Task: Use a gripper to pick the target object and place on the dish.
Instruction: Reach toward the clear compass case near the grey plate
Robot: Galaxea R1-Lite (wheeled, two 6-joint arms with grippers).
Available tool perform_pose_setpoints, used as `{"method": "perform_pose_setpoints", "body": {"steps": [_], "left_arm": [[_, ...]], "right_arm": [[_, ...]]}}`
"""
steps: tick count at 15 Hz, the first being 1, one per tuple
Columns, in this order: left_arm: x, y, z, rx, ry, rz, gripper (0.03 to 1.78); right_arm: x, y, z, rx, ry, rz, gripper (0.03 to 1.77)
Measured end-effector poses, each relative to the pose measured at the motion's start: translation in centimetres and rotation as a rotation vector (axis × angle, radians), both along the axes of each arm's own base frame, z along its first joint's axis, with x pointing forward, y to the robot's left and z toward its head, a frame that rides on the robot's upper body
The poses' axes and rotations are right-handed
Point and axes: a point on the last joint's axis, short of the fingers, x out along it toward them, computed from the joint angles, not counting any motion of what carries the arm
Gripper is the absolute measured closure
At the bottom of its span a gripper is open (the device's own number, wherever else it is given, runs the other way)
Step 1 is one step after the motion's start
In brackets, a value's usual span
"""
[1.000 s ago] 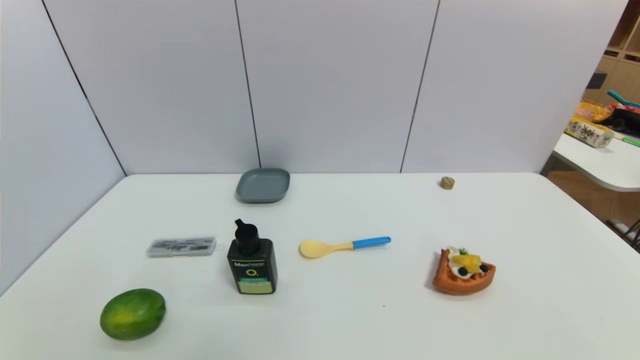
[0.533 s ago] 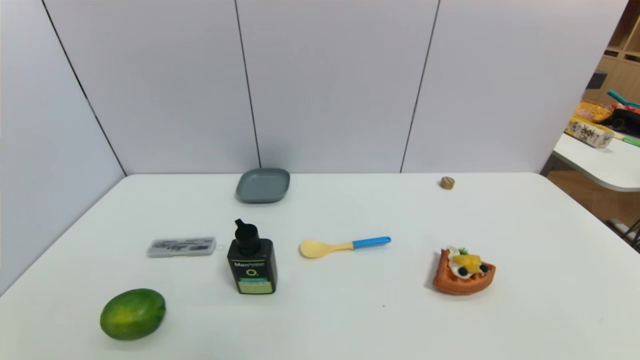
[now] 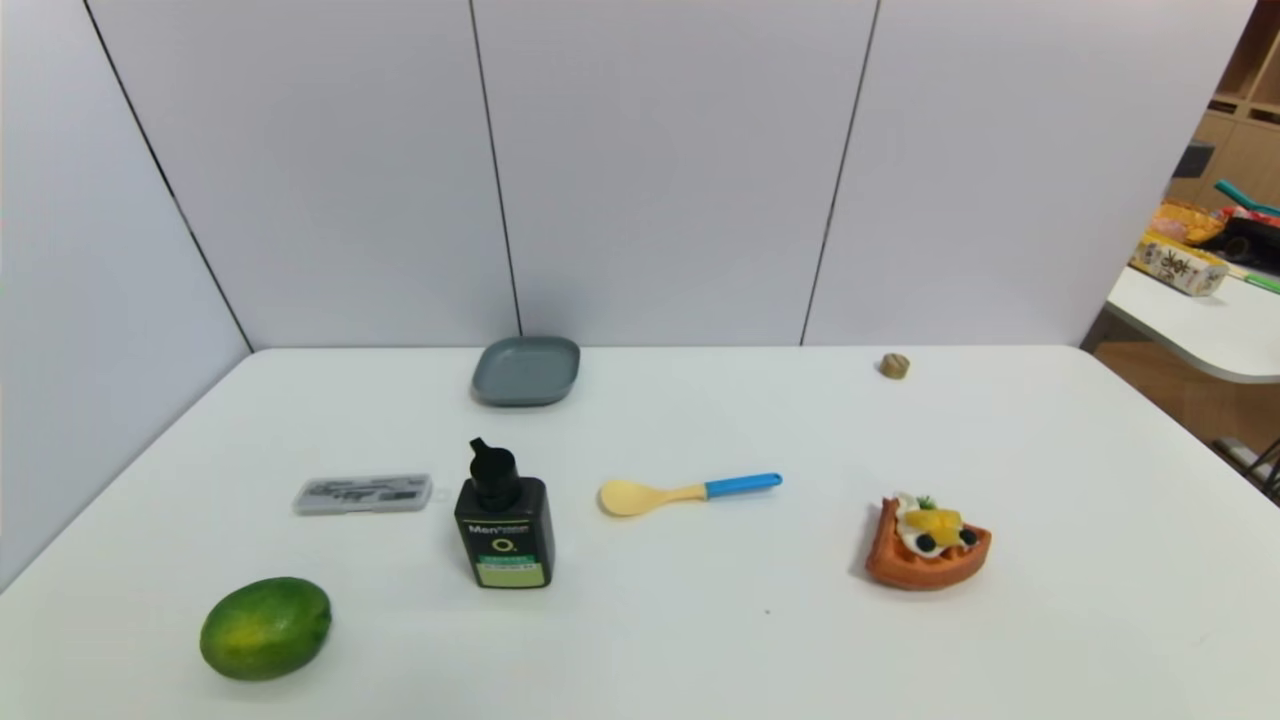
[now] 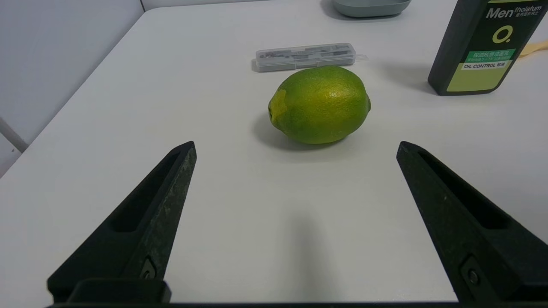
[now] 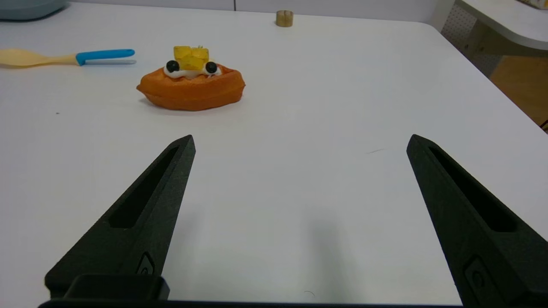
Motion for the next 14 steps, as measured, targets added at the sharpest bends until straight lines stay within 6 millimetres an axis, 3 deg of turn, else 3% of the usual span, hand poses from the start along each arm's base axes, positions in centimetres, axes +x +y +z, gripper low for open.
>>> {"method": "perform_pose_setpoints", "body": {"steps": [7, 9, 14], "left_arm": [[0.0, 0.0, 0.3, -0.017, 0.012, 0.026, 0.12], [-0.3, 0.0, 2.0, 0.0, 0.014, 0.028, 0.12], [-0.2, 0.0, 8.8, 0.078, 0.122, 0.031, 0.12]], "right_arm": [[0.0, 0.0, 0.0, 0.0, 0.0, 0.0, 0.09], [0.0, 0.0, 0.0, 0.0, 0.0, 0.0, 0.09], [0.0, 0.0, 0.0, 0.0, 0.0, 0.0, 0.09]]}}
